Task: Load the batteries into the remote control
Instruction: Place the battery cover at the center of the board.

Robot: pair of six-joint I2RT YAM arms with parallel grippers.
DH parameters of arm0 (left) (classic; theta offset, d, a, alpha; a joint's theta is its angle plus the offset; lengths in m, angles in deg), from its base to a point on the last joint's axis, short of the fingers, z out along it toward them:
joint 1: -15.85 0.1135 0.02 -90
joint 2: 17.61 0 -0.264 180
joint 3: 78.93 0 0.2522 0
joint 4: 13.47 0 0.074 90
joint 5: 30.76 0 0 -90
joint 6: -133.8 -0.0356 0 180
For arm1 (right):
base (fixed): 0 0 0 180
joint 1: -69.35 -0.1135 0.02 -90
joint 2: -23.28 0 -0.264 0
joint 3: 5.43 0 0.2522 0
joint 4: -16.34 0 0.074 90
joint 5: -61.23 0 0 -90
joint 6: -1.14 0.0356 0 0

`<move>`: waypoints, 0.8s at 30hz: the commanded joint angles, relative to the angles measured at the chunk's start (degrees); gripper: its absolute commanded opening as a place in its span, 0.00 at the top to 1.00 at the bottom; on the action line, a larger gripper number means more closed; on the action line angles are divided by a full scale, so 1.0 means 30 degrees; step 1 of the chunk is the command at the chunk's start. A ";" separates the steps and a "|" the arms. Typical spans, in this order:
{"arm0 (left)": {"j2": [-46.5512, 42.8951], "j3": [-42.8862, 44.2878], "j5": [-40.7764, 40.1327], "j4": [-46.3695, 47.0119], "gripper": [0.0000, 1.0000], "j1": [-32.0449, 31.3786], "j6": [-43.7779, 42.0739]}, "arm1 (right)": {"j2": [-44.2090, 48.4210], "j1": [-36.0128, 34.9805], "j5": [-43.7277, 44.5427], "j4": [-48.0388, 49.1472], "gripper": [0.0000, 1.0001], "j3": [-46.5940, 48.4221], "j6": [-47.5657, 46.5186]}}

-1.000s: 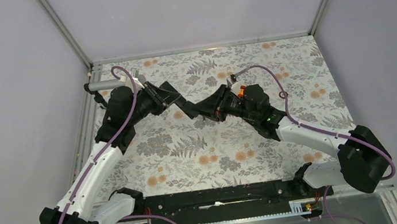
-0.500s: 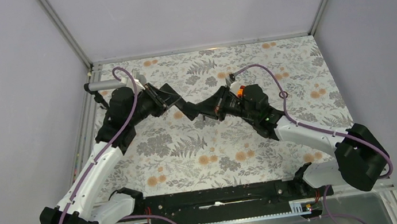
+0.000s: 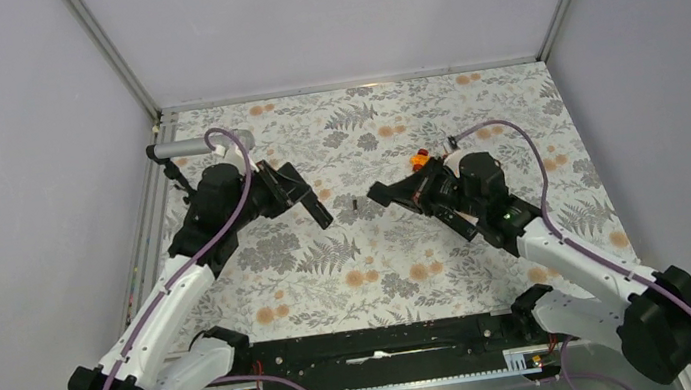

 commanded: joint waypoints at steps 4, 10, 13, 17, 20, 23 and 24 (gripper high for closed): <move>-0.1728 -0.0479 -0.1555 -0.0836 1.00 -0.0779 -0.1518 | -0.2868 0.2302 -0.1776 -0.3328 1.00 -0.2144 -0.0058; -0.2535 -0.1055 -0.1308 -0.1057 1.00 -0.0863 -0.1366 | -0.5394 0.2302 -0.1688 -0.4196 1.00 -0.0572 -0.3213; -0.2669 -0.1267 -0.1204 -0.1064 1.00 -0.0864 -0.1273 | -0.6064 0.2297 -0.1796 -0.4025 1.00 -0.1051 -0.3424; -0.2766 -0.1562 -0.1311 -0.0820 1.00 -0.0863 -0.1133 | -0.6796 0.2290 -0.1742 -0.3616 0.95 -0.1856 -0.3689; -0.2765 -0.1826 -0.1149 -0.0379 1.00 -0.0863 -0.1031 | -0.6997 0.2304 -0.1394 -0.3629 0.95 -0.2191 -0.4051; -0.2766 -0.1949 -0.0986 -0.0048 1.00 -0.0864 -0.0985 | -0.6953 0.2303 -0.1103 -0.3978 0.93 -0.2443 -0.4347; -0.2788 -0.2007 -0.0980 0.0012 1.00 -0.0849 -0.0985 | -0.6926 0.2304 -0.1018 -0.4121 0.90 -0.2511 -0.4417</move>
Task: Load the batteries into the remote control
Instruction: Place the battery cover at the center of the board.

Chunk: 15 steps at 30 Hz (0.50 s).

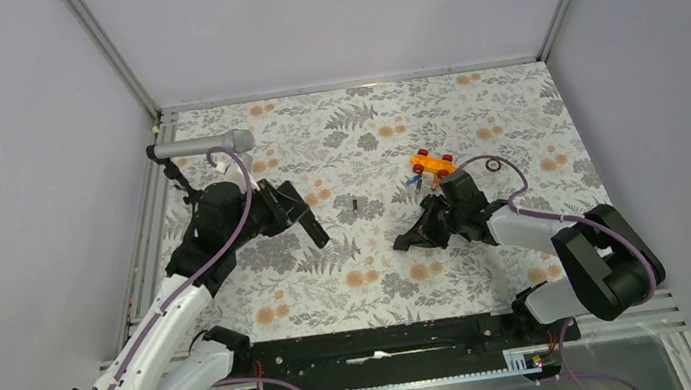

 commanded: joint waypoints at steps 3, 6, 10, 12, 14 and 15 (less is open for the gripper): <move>-0.0452 -0.0225 0.0016 0.1605 1.00 -0.0069 -0.0045 | 0.0260 0.0009 0.0667 -0.1179 0.66 -0.0204 -0.1279; -0.0657 -0.0361 -0.0044 0.1602 1.00 -0.0069 -0.0109 | 0.1066 0.0009 0.2037 -0.3522 0.45 0.0435 -0.2384; -0.1006 -0.0495 -0.0222 0.1510 1.00 -0.0069 -0.0302 | 0.2546 -0.0011 0.3658 -0.5178 0.31 0.1701 -0.3617; -0.1257 -0.0554 -0.0546 0.1313 1.00 -0.0069 -0.0448 | 0.3003 -0.0020 0.4474 -0.5744 0.25 0.2432 -0.4112; -0.1523 -0.0577 -0.0958 0.0953 1.00 -0.0062 -0.0567 | 0.3017 -0.0113 0.4996 -0.5732 0.24 0.3098 -0.4543; -0.1691 -0.0599 -0.1199 0.0766 1.00 -0.0069 -0.0618 | 0.2743 -0.0248 0.5094 -0.5503 0.24 0.3556 -0.4760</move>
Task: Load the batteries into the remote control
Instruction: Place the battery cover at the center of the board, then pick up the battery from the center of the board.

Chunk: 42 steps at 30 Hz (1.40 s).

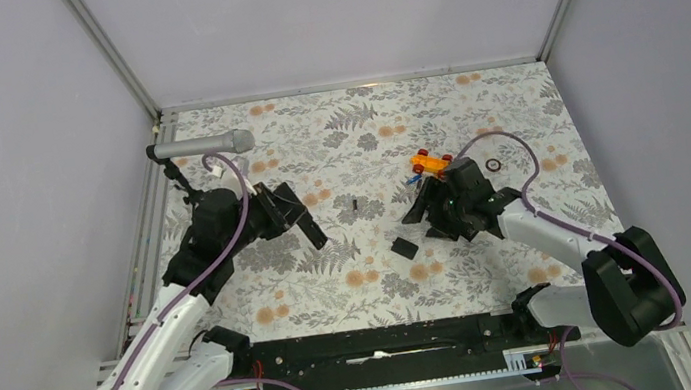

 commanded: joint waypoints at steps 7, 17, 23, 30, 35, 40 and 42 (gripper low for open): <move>-0.2116 0.0093 -0.2812 -0.0938 1.00 -0.0040 -0.0580 | -0.4973 -0.3399 0.3937 -0.0598 0.33 0.7320 -0.3828; -0.2995 0.0757 -0.5081 -0.2751 1.00 -0.0026 -0.0651 | -1.3483 -0.6289 0.9015 -0.5883 0.34 1.6100 -0.5890; -0.3012 0.1053 -0.5408 -0.3060 1.00 -0.0011 -0.0880 | -1.5525 -0.6962 0.9854 -0.7448 0.45 1.8389 -0.6135; -0.2762 0.1050 -0.5248 -0.2973 1.00 0.0018 -0.0917 | -1.6965 -0.7159 1.0474 -0.8391 0.54 1.9489 -0.6047; -0.2718 0.1052 -0.5290 -0.2913 1.00 0.0018 -0.0932 | -1.7660 -0.7190 1.1062 -0.8644 0.58 2.0088 -0.6435; -0.2645 0.1050 -0.5277 -0.2856 1.00 0.0018 -0.0877 | -1.8318 -0.7190 1.1253 -0.8834 0.62 2.0611 -0.6745; -0.2645 0.1035 -0.5277 -0.2827 1.00 0.0047 -0.0873 | -1.8479 -0.7190 1.1173 -0.8836 0.67 2.0634 -0.6774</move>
